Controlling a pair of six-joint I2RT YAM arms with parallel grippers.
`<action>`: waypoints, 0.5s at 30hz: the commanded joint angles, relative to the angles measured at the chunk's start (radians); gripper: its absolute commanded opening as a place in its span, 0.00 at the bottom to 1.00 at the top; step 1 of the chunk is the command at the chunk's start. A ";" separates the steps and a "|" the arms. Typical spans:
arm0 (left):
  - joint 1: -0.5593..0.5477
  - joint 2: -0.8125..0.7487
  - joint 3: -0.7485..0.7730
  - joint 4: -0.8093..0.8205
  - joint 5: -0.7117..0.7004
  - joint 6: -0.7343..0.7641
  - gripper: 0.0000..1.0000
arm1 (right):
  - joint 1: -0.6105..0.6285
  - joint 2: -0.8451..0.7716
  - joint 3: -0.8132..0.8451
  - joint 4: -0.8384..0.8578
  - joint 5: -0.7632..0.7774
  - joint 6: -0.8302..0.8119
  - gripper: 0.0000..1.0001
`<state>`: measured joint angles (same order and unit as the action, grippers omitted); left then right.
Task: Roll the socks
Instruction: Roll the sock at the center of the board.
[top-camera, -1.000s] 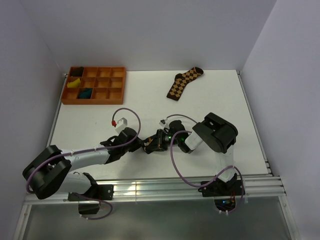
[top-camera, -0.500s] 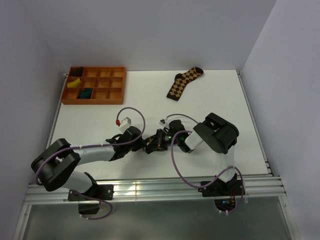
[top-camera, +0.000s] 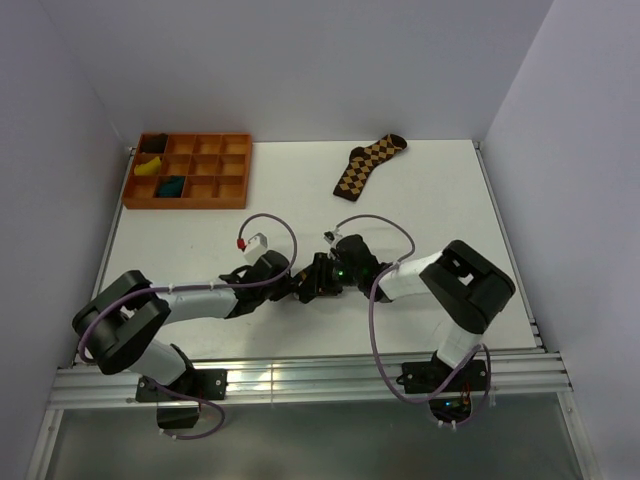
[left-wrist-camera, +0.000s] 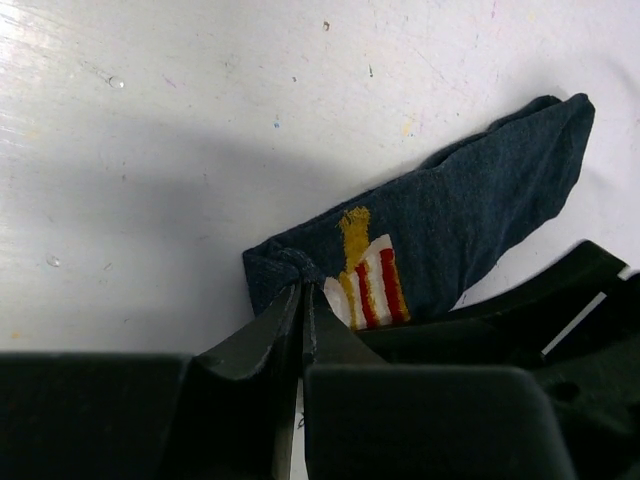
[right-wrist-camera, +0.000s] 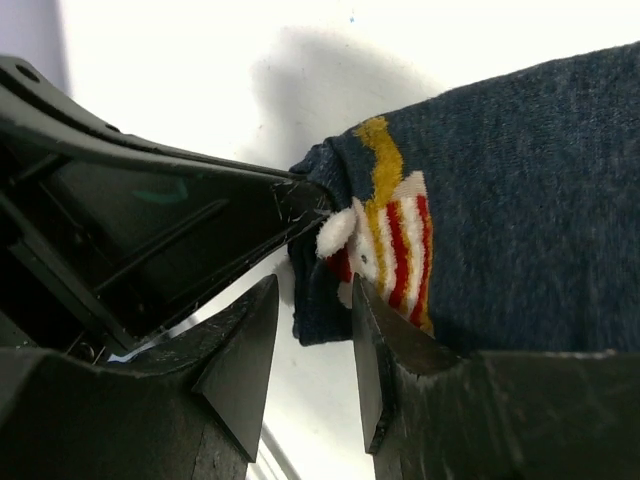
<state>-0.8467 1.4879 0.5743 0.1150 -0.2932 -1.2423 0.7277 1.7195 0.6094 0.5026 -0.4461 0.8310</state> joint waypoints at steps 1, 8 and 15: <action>-0.011 0.034 0.002 -0.093 -0.004 -0.008 0.09 | 0.035 -0.064 0.021 -0.108 0.165 -0.131 0.43; -0.014 0.041 0.019 -0.109 -0.001 -0.020 0.09 | 0.108 -0.077 -0.028 -0.004 0.263 -0.283 0.44; -0.015 0.052 0.024 -0.112 0.006 -0.032 0.09 | 0.173 -0.095 -0.074 0.092 0.352 -0.348 0.43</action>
<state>-0.8494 1.5032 0.5976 0.0921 -0.2947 -1.2610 0.8783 1.6573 0.5690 0.5365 -0.1795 0.5507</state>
